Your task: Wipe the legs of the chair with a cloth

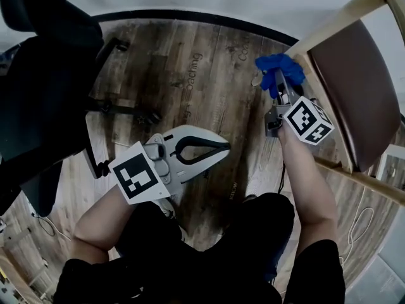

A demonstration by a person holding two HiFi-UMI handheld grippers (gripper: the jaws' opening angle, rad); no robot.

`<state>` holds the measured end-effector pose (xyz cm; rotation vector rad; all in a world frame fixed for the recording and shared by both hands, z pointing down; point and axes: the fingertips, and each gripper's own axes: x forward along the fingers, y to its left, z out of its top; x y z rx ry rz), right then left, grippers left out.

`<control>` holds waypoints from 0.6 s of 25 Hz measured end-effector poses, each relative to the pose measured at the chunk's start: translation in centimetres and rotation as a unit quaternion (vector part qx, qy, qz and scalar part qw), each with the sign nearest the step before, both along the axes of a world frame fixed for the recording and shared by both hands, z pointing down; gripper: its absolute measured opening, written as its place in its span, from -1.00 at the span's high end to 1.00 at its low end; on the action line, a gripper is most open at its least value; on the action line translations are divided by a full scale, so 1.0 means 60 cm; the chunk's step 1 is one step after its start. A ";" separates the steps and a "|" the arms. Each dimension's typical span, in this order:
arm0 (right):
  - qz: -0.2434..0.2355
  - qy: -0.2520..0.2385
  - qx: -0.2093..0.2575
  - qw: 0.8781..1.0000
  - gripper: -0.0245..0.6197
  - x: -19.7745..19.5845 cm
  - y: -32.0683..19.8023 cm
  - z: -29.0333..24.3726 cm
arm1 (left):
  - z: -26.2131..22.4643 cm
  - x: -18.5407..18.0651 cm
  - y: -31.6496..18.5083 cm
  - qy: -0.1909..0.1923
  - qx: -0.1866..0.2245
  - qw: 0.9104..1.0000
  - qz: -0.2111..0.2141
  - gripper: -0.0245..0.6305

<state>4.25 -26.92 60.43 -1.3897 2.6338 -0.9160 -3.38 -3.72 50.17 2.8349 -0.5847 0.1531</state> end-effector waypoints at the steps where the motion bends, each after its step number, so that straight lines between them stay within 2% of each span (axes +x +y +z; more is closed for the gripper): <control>1: -0.006 0.007 0.013 1.000 0.69 0.000 0.001 -0.001 | -0.001 0.001 -0.001 0.002 -0.001 1.000 -0.003 0.92; 3: -0.014 0.023 0.028 0.999 0.69 0.002 0.003 0.005 | -0.001 0.003 -0.004 0.003 -0.004 1.000 -0.004 0.92; 9: -0.019 0.039 -0.012 0.999 0.69 0.010 -0.004 0.104 | 0.000 0.004 -0.009 0.004 -0.022 1.000 -0.005 0.92; 13: -0.036 0.057 0.019 0.998 0.69 0.005 -0.011 0.139 | 0.003 0.004 -0.003 0.001 -0.036 0.999 -0.003 0.92; 15: -0.038 0.065 0.018 0.997 0.69 0.012 -0.015 0.165 | 0.010 0.004 -0.002 -0.005 -0.045 0.999 -0.003 0.92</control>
